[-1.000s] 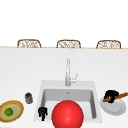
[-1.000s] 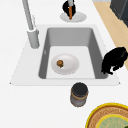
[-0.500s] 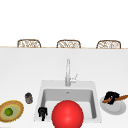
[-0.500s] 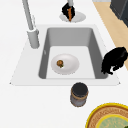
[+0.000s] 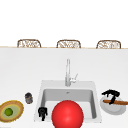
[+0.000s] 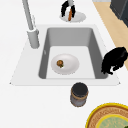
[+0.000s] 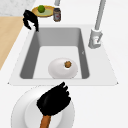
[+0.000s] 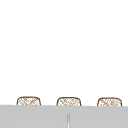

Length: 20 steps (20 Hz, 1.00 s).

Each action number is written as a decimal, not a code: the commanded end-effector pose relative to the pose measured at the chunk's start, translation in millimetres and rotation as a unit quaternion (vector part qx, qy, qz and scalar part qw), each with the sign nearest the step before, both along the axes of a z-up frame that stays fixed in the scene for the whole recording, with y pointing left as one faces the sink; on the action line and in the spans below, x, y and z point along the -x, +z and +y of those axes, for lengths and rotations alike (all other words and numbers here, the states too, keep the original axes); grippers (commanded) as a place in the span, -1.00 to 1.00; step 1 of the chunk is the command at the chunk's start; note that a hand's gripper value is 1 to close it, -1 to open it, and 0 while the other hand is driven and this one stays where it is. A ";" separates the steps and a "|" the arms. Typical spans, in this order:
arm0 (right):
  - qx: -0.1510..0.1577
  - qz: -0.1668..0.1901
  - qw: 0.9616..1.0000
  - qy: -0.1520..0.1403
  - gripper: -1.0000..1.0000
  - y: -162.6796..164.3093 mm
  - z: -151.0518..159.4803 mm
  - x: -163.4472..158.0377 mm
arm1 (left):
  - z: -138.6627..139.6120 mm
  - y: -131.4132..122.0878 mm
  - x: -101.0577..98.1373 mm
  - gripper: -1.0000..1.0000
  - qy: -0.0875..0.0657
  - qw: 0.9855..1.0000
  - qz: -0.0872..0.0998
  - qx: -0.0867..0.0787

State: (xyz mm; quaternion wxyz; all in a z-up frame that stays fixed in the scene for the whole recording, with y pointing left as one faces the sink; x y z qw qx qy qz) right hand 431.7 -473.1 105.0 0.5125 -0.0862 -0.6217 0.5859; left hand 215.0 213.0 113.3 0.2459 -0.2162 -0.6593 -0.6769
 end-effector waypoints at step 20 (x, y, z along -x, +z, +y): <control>0.099 0.002 0.994 -0.042 -1.00 49.9 59.3 3.5 | 0.0 0.0 0.0 0.00 0.000 1.000 0.000 0.000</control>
